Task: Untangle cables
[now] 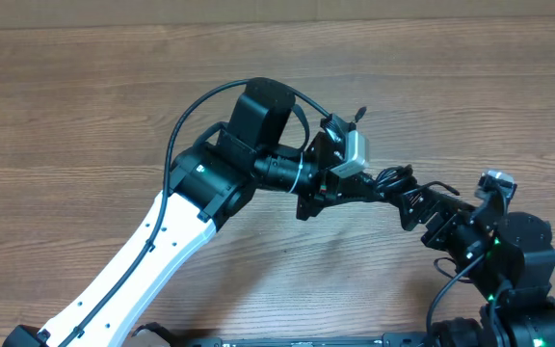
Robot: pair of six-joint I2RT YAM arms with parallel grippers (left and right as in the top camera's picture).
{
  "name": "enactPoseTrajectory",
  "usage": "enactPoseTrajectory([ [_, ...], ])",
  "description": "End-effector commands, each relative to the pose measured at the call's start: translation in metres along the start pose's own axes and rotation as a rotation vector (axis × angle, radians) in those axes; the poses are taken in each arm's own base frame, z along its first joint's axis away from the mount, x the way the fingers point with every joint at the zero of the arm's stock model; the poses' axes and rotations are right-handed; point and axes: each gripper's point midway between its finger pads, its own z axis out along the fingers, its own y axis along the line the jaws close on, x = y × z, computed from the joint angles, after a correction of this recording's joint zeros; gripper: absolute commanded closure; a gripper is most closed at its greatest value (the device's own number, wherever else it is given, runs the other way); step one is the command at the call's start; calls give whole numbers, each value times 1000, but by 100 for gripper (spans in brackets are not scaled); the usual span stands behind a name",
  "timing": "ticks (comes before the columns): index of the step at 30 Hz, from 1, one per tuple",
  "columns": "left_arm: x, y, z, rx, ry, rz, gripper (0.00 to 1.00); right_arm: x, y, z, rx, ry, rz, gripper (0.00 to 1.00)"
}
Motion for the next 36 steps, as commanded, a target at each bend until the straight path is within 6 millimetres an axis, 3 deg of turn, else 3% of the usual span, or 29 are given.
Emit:
enactPoseTrajectory([
  [1, -26, -43, -21, 192, -102, 69, 96, -19, -64, -6, 327, -156, 115, 0],
  [10, -30, -36, -41, 203, -141, 57, 96, -20, -70, -8, 362, -170, 127, 0],
  [19, -29, -34, -42, 194, -141, 57, 96, -20, -67, -7, 347, -163, 110, 0],
  [26, -28, -27, -40, 148, -128, 60, 96, -9, -9, 6, 39, -36, -229, 0],
  [36, -36, -24, -41, 138, -150, 120, 96, 20, 39, -1, -274, 76, -499, 0],
])
